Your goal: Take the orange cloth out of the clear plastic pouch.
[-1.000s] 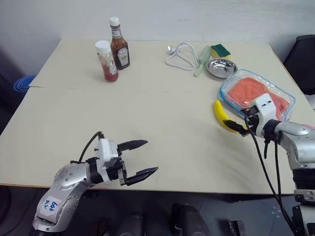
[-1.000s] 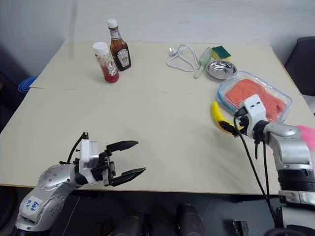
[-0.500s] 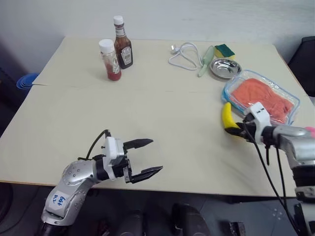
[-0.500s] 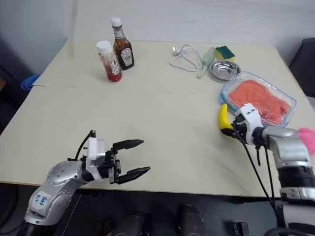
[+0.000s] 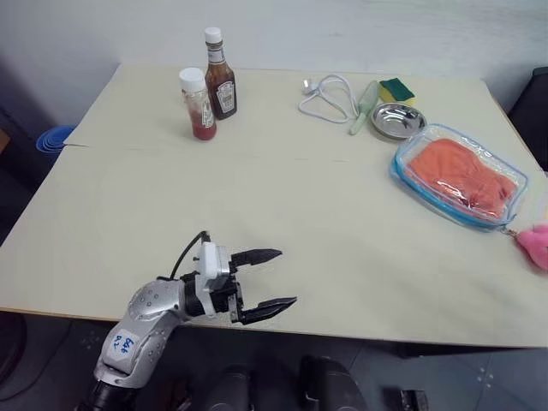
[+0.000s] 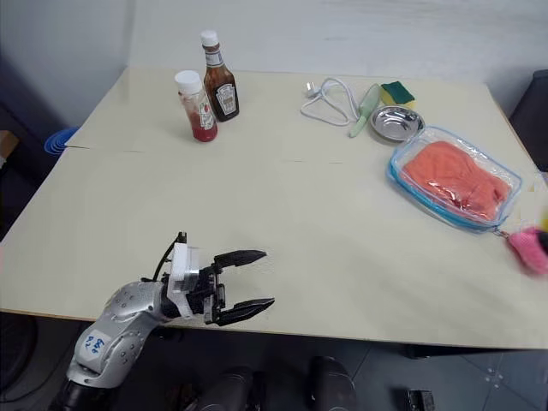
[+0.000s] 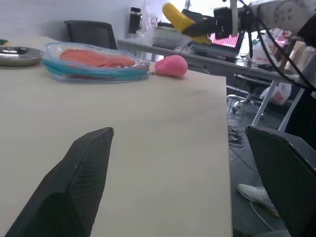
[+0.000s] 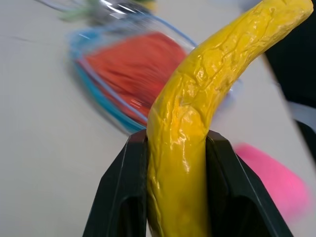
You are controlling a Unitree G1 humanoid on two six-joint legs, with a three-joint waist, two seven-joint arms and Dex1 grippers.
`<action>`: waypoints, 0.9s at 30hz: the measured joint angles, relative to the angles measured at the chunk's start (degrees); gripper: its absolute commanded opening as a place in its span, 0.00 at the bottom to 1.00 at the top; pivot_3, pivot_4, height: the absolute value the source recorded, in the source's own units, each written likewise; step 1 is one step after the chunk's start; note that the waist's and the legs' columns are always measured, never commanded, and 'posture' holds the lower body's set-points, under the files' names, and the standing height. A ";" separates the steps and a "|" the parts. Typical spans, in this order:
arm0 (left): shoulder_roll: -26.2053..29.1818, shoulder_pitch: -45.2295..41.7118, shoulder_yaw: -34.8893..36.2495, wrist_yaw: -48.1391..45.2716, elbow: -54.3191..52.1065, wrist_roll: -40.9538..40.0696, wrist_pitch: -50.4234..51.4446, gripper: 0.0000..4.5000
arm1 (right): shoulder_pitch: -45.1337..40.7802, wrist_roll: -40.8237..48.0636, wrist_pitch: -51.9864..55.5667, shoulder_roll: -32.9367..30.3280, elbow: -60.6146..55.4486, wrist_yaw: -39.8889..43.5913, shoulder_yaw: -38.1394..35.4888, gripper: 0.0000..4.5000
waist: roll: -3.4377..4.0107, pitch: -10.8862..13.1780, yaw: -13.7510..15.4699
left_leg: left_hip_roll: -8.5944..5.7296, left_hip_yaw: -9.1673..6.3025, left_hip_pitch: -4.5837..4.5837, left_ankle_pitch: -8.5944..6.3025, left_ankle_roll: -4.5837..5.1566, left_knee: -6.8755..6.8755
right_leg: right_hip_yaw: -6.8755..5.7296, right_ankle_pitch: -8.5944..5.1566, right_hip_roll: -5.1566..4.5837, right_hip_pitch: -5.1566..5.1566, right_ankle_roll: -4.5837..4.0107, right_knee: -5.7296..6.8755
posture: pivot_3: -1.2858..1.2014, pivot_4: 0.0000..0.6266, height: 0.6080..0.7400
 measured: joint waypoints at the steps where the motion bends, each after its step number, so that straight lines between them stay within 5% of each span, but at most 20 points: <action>1: 0.00 -0.84 0.06 -0.04 -0.05 -0.43 0.44 1.00 | 0.14 -1.85 -0.08 -0.27 3.38 -1.92 0.95 0.23 | 0.01 -0.01 -0.14 | 0.00 0.07 0.01 0.03 0.00 0.00 | 0.04 0.00 0.00 0.00 0.00 0.03 | 0.52 0.24 1.00; 9: 0.55 -6.27 0.18 -1.32 -0.20 -1.08 1.45 1.00 | -9.77 -7.09 -2.62 -4.94 26.18 -5.77 11.87 0.23 | 0.31 -0.09 -1.52 | -0.05 0.47 0.18 0.15 0.01 -0.02 | 0.46 0.00 0.04 0.00 0.01 0.40 | 0.52 0.24 1.00; 19: 3.13 -4.00 2.91 -1.67 -0.41 -1.00 1.25 1.00 | -15.62 -6.83 -9.61 -11.49 36.96 -4.95 12.74 0.99 | 0.34 -0.10 -1.40 | -0.06 0.53 0.44 0.15 0.01 -0.04 | 0.55 0.00 0.02 0.00 0.01 0.38 | 0.52 0.24 1.00; 23: 3.41 -2.79 3.57 -1.47 -0.41 -1.00 0.99 1.00 | -14.61 -5.56 -26.08 -13.73 30.23 6.96 12.59 0.99 | 0.36 -0.08 -1.63 | -0.04 0.64 0.59 0.13 -0.03 -0.10 | 0.68 0.01 0.09 0.02 0.05 0.40 | 0.52 0.24 1.00; 27: 3.23 -3.10 4.02 -1.13 -0.30 -1.23 1.24 1.00 | -21.54 -7.93 -32.32 -16.38 26.70 16.95 25.10 0.99 | 0.05 0.09 -2.00 | 0.07 0.64 0.87 0.12 -0.11 -0.11 | 0.70 0.01 0.14 0.26 0.05 0.39 | 0.52 0.24 1.00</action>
